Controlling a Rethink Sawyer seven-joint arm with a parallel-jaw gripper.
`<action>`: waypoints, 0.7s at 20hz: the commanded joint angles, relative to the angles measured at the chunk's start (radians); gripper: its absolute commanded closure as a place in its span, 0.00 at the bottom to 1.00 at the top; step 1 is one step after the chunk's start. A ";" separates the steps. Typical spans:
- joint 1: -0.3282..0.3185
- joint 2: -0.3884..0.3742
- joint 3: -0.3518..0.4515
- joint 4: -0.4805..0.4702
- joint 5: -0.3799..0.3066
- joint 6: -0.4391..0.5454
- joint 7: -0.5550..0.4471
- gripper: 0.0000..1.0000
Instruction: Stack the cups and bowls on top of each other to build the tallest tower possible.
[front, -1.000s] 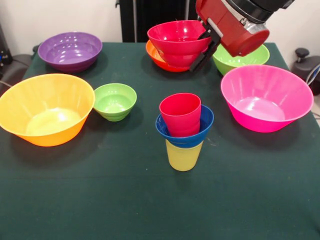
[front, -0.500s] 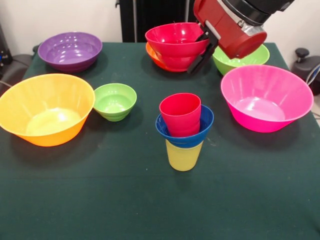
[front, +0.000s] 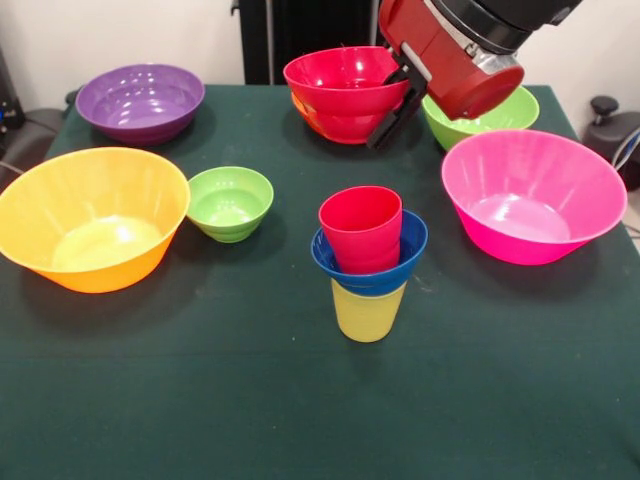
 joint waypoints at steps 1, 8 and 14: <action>-0.016 0.038 0.157 0.001 -0.076 -0.055 -0.006 1.00; -0.027 0.058 0.150 -0.038 -0.064 -0.041 0.016 1.00; -0.033 0.064 0.154 -0.048 -0.056 -0.044 0.023 1.00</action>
